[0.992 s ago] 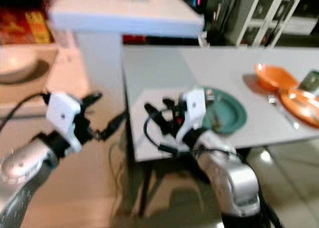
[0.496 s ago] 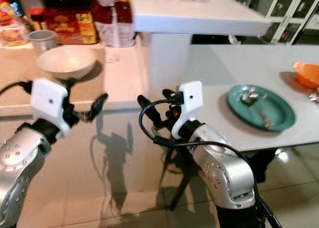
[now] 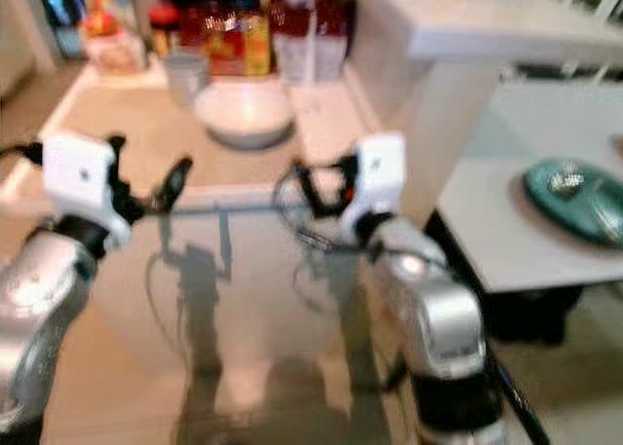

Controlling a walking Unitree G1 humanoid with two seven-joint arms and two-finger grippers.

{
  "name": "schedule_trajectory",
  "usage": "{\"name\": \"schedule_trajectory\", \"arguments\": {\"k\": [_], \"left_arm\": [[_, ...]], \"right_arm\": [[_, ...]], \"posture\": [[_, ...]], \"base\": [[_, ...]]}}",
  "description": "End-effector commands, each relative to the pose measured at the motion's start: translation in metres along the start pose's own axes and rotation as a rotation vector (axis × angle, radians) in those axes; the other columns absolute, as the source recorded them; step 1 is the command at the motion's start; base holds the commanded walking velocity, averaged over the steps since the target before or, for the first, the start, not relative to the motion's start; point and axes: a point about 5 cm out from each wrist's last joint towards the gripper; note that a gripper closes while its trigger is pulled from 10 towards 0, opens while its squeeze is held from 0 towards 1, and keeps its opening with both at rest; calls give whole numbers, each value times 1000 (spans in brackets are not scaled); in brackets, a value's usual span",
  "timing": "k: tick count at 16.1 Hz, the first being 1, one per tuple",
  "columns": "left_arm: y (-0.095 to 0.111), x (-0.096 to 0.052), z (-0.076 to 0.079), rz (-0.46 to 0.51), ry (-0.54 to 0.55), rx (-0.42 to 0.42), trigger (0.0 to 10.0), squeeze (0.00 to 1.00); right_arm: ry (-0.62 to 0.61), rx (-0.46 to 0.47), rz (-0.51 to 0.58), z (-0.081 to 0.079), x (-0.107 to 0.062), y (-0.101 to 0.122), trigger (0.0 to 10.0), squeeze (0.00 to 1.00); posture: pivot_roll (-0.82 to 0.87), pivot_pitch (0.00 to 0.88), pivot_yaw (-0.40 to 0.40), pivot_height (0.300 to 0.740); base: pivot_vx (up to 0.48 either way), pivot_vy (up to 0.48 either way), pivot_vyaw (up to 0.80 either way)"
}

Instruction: Setting the table

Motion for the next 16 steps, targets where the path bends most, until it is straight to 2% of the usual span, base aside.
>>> {"name": "schedule_trajectory", "arguments": {"k": [1,2,3,5,7,12,16], "left_arm": [[2,1,-3,0,15,23,10000,0],[2,1,-4,10,2,34,10000,0],[3,1,-4,18,1,30,10000,0],[5,0,-4,27,3,24,10000,0],[5,0,-4,30,0,21,10000,0],[4,-1,-4,31,-5,19,10000,0],[5,-1,-2,38,-21,19,10000,0]], "right_arm": [[-16,-2,28,3,2,5,10000,0],[-48,-1,97,6,3,13,10000,0],[-46,14,103,6,4,15,10000,0],[-54,25,115,6,6,16,10000,0],[-48,23,122,4,7,17,10000,0],[-10,65,125,0,10,19,10000,0],[-37,110,116,4,15,29,10000,0]], "posture": [[141,8,-51,740],[144,6,-55,740],[145,7,-57,740],[146,7,-57,740],[145,7,-57,740],[146,7,-57,740],[148,7,-60,740]], "base": [[0,0,0],[0,0,0],[247,0,0],[367,0,0],[414,0,800],[414,0,0],[416,0,0]]}}
Point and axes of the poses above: a point about 5 cm out from each wrist's last joint towards the gripper, its own x axis pointing out of the wrist towards the gripper, its own y axis along the axis of the wrist's last joint, z = x × y, and after that the axes turned 13 degrees about x, right-handed
